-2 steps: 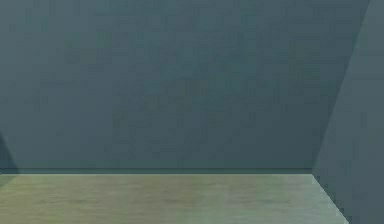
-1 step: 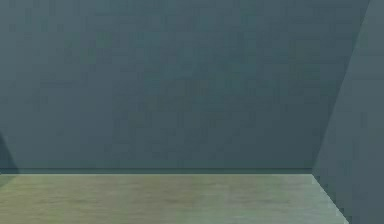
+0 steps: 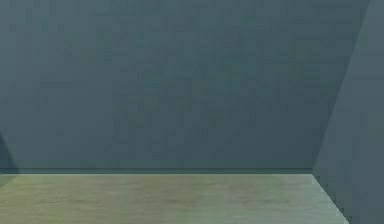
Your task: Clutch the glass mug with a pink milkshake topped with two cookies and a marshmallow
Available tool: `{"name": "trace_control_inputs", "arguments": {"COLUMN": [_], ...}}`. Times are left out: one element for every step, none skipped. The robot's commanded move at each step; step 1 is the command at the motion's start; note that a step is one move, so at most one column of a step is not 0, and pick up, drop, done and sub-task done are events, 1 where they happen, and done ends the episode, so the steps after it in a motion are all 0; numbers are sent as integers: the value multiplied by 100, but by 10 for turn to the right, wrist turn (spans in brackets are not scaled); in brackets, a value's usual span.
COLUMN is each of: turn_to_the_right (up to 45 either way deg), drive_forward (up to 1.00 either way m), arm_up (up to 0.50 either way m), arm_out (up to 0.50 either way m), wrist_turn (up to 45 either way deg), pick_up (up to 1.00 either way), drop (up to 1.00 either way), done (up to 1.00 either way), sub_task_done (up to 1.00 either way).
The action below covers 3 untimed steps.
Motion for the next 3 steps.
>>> {"name": "trace_control_inputs", "arguments": {"turn_to_the_right": [0,0,0], "drive_forward": [0,0,0], "arm_up": [0,0,0], "arm_out": [0,0,0], "wrist_turn": [450,450,450], "pick_up": [0,0,0], "drop": [0,0,0], "done": [0,0,0], "sub_task_done": [0,0,0]}}
